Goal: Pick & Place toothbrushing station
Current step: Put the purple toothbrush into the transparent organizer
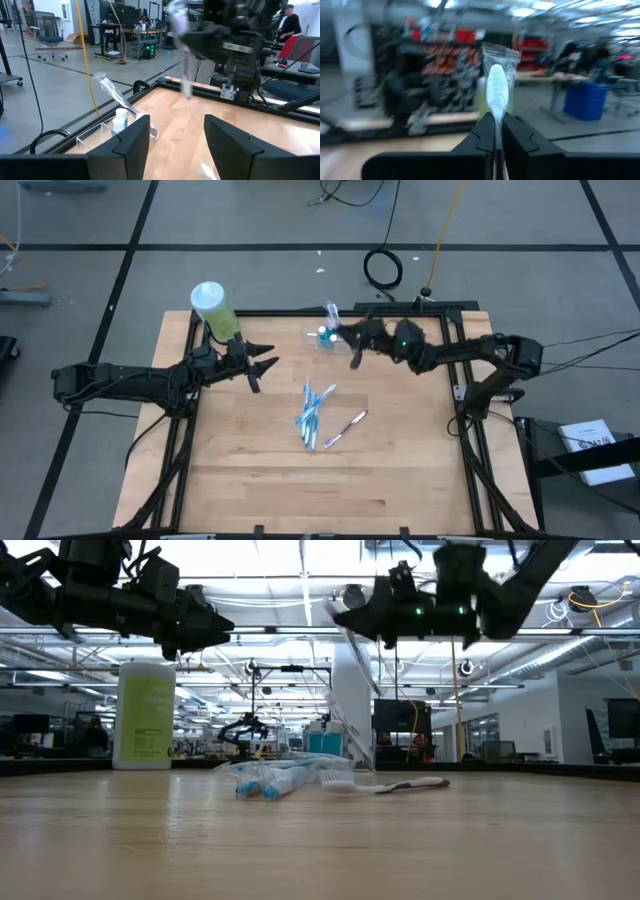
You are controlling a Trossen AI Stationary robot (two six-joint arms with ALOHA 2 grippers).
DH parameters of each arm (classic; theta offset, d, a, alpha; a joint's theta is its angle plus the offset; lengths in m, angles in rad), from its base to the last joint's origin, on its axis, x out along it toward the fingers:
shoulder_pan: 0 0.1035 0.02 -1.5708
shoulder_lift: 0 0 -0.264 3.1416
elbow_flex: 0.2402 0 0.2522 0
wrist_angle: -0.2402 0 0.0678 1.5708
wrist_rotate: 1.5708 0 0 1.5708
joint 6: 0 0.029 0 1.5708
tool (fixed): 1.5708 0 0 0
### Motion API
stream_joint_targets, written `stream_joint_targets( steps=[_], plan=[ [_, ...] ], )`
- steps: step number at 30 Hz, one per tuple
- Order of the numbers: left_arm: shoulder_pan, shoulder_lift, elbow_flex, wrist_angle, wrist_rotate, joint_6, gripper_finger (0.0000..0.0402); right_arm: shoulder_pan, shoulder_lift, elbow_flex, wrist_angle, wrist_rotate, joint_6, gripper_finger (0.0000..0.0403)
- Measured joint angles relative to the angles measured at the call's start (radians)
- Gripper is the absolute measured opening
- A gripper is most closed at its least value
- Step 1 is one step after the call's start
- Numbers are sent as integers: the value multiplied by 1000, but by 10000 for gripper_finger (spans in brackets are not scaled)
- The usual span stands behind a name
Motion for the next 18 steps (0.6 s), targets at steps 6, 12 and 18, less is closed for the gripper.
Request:
stream_joint_targets(
  steps=[6,12,18],
  plan=[
    [0,0,0,0,0,0,196,-117,149,25,254,2,144,8],
    [0,0,0,0,0,0,196,-166,308,81,316,66,155,8],
    [0,0,0,0,0,0,196,-204,373,87,319,149,159,8]
  ],
)
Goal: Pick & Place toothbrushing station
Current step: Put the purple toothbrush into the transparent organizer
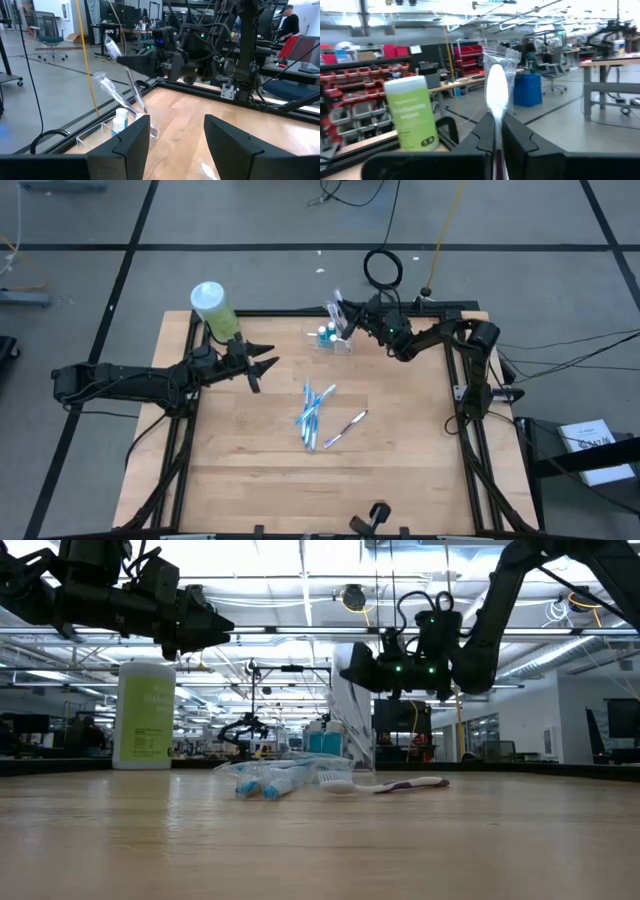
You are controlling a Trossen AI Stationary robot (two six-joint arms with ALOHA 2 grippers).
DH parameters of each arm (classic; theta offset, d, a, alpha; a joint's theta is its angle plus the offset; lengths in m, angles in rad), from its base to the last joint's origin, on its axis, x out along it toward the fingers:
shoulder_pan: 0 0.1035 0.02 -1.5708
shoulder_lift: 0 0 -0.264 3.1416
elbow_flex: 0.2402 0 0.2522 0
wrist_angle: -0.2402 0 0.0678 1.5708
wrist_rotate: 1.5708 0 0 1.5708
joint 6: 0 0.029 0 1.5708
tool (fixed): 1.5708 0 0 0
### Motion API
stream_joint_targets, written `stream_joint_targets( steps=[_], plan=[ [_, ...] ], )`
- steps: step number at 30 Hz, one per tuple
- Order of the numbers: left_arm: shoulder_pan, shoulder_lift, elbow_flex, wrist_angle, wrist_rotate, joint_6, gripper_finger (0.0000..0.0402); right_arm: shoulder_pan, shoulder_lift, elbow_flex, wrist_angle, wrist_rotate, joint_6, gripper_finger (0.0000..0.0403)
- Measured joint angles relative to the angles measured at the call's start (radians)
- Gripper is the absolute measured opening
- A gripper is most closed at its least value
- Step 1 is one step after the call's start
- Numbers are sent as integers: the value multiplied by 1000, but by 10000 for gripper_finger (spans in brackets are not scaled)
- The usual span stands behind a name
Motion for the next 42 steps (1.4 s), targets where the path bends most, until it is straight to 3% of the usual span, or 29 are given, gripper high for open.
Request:
stream_joint_targets(
  steps=[10,23,31,42],
  plan=[
    [0,0,0,0,0,0,196,-5,42,0,-62,14,114,8],
    [0,0,0,0,0,0,196,10,41,0,-172,36,80,10],
    [0,0,0,0,0,0,196,9,40,0,-250,41,81,39],
    [0,0,0,0,0,0,196,10,40,0,-268,59,78,20]
  ],
)
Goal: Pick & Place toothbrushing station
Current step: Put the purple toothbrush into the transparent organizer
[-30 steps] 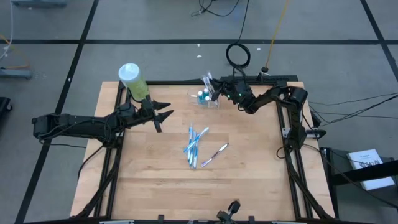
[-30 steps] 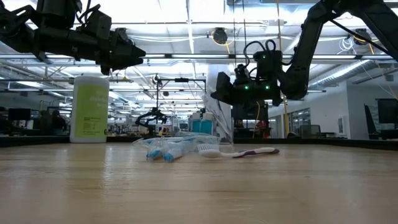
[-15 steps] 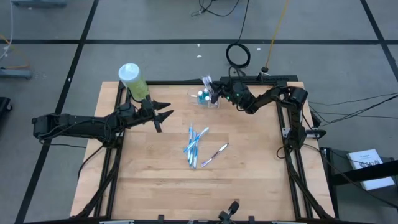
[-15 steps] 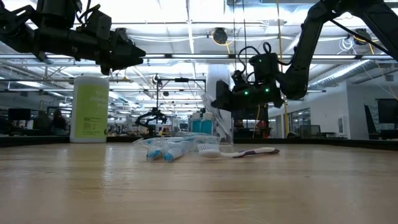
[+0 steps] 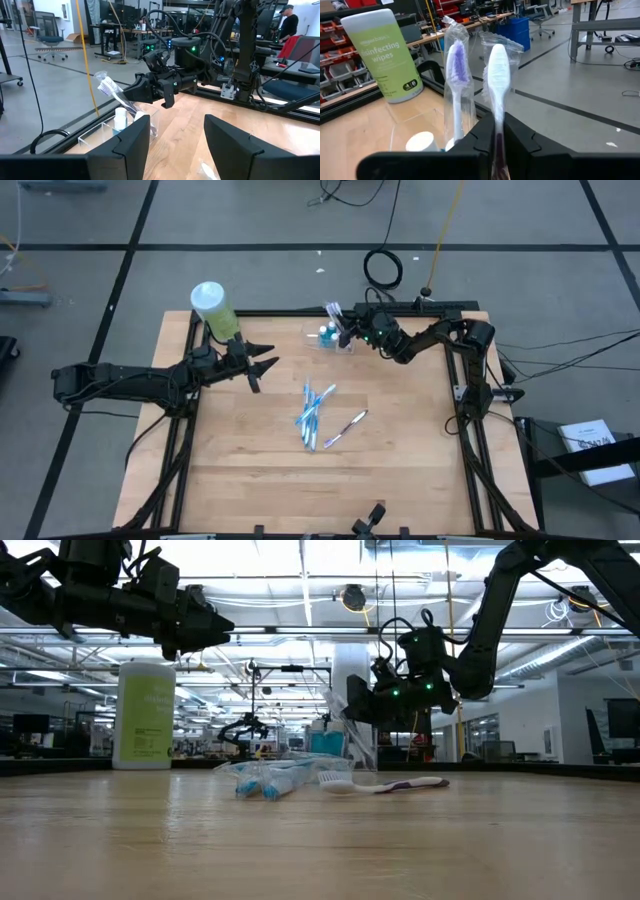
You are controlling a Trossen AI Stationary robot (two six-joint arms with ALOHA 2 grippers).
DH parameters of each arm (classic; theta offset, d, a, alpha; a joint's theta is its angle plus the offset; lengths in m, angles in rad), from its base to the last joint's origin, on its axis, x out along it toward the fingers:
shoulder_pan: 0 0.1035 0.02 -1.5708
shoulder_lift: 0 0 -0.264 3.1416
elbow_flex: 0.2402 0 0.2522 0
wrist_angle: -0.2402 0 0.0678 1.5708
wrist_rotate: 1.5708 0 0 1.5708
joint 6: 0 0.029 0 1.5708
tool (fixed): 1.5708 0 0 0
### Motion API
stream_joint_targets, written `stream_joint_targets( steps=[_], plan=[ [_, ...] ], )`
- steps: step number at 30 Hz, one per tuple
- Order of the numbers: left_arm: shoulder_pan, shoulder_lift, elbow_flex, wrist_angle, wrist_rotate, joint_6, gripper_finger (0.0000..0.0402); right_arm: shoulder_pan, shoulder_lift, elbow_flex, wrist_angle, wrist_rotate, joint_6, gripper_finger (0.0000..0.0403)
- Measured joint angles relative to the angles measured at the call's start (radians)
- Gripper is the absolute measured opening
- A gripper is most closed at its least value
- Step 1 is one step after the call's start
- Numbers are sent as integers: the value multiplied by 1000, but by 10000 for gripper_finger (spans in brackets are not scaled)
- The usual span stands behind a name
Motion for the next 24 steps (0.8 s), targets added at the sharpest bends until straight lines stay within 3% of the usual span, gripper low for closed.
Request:
stream_joint_targets(
  steps=[24],
  plan=[
    [0,0,0,0,0,0,196,43,-15,-2,95,1,-32,115]
  ],
)
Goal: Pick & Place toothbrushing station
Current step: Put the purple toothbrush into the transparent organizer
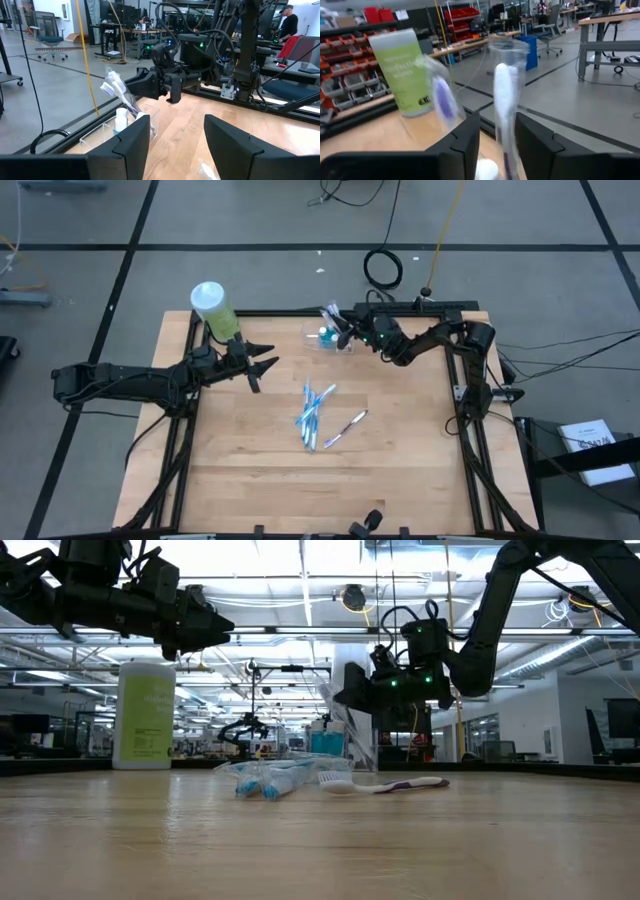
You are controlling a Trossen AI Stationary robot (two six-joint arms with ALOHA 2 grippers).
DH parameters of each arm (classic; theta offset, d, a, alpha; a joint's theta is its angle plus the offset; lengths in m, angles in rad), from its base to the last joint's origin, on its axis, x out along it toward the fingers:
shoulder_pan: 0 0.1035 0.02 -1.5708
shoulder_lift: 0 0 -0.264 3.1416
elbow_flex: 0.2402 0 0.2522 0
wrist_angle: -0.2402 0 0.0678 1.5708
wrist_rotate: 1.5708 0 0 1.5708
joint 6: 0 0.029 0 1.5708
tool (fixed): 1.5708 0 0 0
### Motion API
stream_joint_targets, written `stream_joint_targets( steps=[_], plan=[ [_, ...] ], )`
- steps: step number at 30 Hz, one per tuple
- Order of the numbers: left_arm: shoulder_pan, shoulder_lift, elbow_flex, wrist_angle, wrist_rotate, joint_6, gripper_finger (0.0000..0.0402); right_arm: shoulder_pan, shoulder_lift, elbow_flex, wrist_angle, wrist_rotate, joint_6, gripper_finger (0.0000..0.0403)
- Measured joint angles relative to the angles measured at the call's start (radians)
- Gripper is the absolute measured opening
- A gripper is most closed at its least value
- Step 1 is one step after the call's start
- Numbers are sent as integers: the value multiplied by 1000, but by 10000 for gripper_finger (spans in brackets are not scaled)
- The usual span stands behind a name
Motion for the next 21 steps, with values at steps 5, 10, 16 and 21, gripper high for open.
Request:
stream_joint_targets(
  steps=[5,10,16,21],
  plan=[
    [0,0,0,0,0,0,196,3,-38,0,0,1,2,125],
    [0,0,0,0,0,0,196,4,-82,-14,-34,1,2,127],
    [0,0,0,0,0,0,196,5,-132,-70,-48,0,2,126],
    [0,0,0,0,0,0,196,26,-211,-133,-35,-14,5,126]
  ],
)
